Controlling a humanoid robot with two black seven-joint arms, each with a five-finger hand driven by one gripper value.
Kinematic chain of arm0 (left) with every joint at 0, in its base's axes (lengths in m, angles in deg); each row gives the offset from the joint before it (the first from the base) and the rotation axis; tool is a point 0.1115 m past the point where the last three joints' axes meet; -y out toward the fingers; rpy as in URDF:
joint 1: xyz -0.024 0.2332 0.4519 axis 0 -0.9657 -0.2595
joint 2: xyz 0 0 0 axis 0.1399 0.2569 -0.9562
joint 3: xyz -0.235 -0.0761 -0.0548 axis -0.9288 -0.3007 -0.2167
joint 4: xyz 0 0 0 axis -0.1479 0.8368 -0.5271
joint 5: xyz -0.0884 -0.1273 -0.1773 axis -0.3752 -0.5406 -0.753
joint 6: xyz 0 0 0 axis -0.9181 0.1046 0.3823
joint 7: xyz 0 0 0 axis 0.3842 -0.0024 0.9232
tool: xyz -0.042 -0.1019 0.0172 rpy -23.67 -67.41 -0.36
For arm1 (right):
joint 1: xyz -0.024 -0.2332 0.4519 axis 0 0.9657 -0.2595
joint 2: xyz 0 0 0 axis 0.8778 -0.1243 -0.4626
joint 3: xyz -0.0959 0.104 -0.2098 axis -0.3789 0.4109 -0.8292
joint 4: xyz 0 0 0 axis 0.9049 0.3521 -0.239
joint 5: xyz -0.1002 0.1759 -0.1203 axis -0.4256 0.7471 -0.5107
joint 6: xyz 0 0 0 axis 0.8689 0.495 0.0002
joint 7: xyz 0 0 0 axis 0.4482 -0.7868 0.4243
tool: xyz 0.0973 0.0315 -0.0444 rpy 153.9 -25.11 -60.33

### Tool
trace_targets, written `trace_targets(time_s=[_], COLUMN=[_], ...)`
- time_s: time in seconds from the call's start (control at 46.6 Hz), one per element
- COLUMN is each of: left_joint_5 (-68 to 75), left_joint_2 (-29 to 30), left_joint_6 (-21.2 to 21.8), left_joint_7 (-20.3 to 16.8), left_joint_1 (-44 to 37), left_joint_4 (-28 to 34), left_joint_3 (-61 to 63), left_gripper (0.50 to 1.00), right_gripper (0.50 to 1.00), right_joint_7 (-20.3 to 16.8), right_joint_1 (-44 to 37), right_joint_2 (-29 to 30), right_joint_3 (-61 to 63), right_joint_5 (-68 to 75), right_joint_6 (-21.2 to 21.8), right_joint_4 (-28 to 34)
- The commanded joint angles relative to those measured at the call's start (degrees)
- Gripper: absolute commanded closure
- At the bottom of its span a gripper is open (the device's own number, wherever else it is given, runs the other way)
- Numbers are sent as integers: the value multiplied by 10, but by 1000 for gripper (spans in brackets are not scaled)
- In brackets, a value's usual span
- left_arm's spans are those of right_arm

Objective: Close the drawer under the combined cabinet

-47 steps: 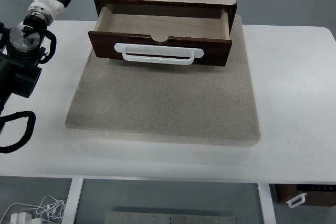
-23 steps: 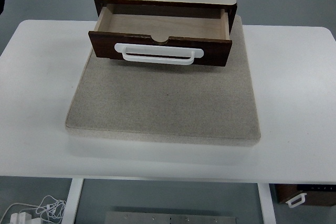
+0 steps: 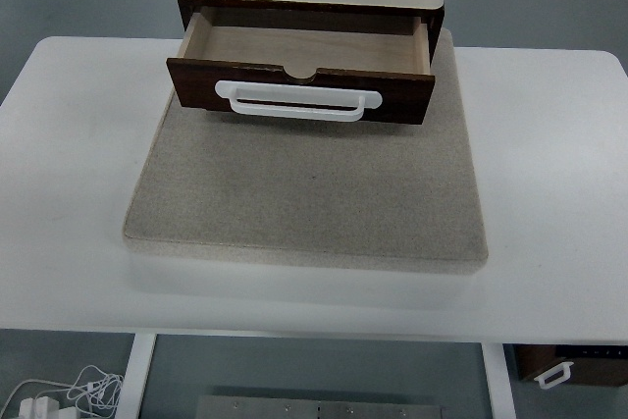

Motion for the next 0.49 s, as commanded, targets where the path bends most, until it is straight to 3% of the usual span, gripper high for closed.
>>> trace_targets(time_s=[0.0, 0.472], left_joint_5=[1, 9], left_joint_2=[21, 108], left_joint_6=[0, 1], left_joint_7=[0, 2], left_joint_1=[7, 82], left_joint_4=[-41, -247], left_joint_3=[20, 143], left_gripper=[506, 506], right_gripper=[548, 548], right_joint_7=[0, 0], right_joint_1=[0, 0], right_joint_2=[0, 0], right_joint_3=[0, 0], right_joint_5=[0, 0], right_joint_6=[0, 0], right_joint_4=[0, 0])
